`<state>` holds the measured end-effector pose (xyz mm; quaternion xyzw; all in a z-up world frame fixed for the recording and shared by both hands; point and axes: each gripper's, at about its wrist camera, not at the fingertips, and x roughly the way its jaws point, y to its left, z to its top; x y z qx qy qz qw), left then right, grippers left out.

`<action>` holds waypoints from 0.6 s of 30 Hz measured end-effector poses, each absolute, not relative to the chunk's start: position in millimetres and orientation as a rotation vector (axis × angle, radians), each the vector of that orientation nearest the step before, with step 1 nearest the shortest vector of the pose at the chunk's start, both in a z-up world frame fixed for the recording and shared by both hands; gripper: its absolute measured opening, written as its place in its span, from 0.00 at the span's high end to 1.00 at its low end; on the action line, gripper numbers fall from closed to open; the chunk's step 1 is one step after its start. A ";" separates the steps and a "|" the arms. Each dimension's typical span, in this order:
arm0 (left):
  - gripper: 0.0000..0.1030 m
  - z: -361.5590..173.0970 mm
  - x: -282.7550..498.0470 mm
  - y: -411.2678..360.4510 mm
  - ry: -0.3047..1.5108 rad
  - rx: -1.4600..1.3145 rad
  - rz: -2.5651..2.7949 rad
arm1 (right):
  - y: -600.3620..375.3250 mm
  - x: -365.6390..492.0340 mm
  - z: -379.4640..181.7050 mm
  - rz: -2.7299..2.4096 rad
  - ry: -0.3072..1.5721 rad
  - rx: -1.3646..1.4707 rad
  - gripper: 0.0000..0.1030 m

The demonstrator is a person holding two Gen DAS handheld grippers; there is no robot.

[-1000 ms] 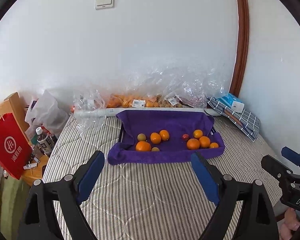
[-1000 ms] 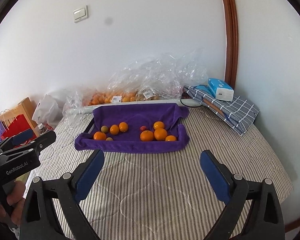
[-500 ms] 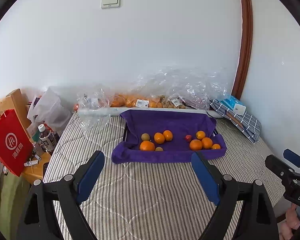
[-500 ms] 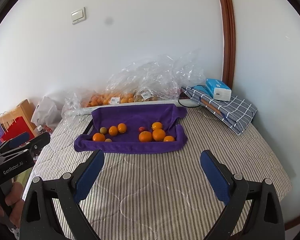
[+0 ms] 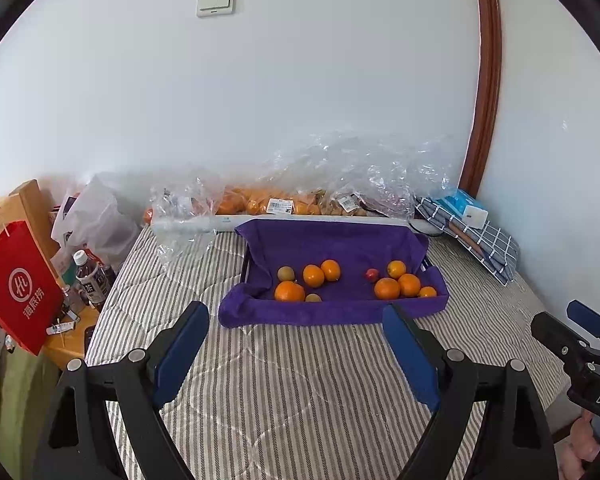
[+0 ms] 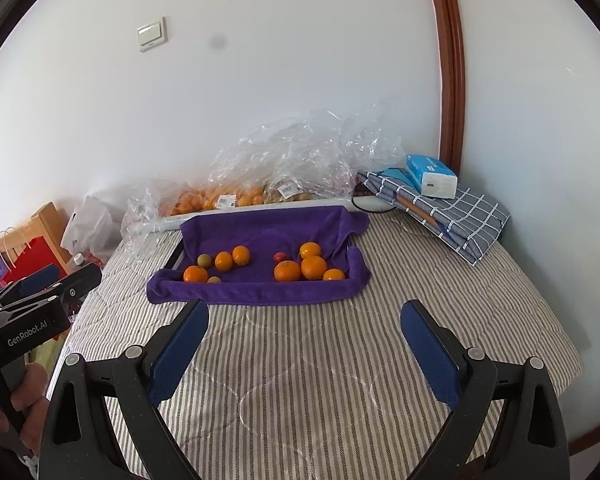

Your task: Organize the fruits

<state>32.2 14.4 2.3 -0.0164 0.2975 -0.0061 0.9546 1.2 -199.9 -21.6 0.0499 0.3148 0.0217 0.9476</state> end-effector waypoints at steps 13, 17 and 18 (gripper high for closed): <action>0.14 4.3 30.9 15.7 0.598 -0.033 -0.009 | -199.0 0.8 -18.9 0.054 0.634 0.106 0.07; 0.14 5.8 30.2 15.8 0.597 -0.039 -0.011 | -200.4 0.7 -18.5 0.053 0.631 0.108 0.07; 0.14 6.1 29.7 15.2 0.596 -0.039 -0.013 | -200.7 0.5 -18.5 0.054 0.630 0.110 0.07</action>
